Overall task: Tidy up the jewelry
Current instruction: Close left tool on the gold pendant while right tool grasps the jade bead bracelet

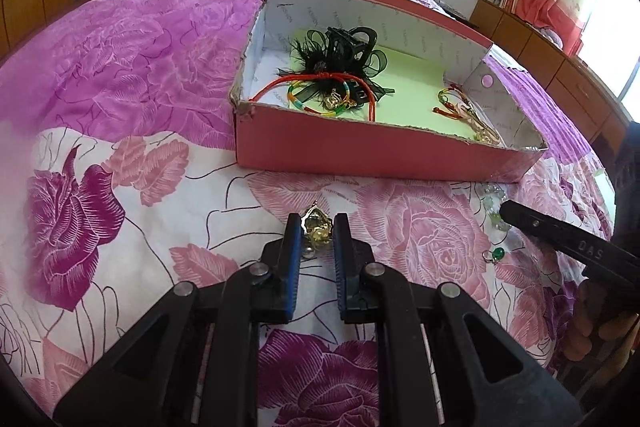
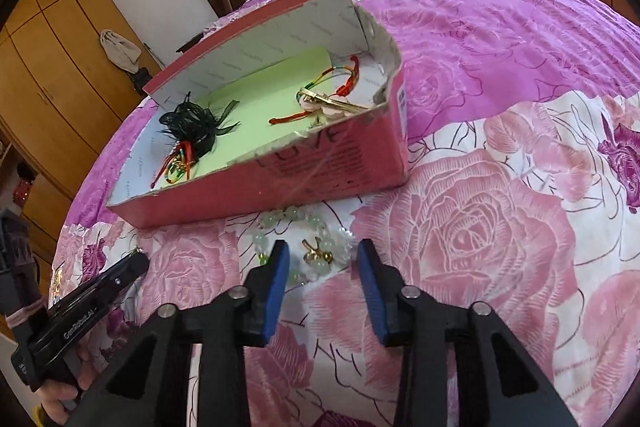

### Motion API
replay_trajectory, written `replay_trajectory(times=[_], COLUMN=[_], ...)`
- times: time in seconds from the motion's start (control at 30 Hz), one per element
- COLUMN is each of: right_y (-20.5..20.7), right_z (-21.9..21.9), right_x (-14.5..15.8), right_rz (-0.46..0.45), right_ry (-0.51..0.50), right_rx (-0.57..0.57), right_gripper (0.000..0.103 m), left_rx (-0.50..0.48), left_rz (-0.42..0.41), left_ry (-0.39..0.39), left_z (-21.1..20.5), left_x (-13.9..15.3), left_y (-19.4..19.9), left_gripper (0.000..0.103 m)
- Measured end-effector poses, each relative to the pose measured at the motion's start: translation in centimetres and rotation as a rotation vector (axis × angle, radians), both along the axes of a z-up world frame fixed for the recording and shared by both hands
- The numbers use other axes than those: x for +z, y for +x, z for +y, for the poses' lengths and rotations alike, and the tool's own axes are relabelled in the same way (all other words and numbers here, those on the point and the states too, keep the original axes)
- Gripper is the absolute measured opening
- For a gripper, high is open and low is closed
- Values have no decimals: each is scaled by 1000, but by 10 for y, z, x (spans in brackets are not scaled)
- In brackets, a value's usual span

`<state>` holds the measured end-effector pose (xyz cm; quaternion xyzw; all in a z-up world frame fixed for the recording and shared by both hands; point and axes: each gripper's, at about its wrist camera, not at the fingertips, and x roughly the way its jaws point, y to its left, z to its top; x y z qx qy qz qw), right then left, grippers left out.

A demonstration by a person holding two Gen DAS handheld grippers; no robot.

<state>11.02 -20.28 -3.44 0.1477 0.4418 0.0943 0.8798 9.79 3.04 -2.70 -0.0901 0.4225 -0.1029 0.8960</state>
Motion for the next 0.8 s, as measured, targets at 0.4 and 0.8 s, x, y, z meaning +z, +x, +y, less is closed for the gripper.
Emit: replay_trajectory(times=[0.4, 0.8], right_y=[-5, -42], right_z=[6, 8], right_x=[4, 36], right_rz=[-20, -115], right_ry=[-37, -11], right_rx=[7, 26], right_gripper=[22, 21], left_rx=[-6, -26], left_rz=[-40, -95], left_ry=[3, 5], left_z=[-3, -13], left_x=[22, 49], left_y=[-16, -39], left_gripper=[7, 7])
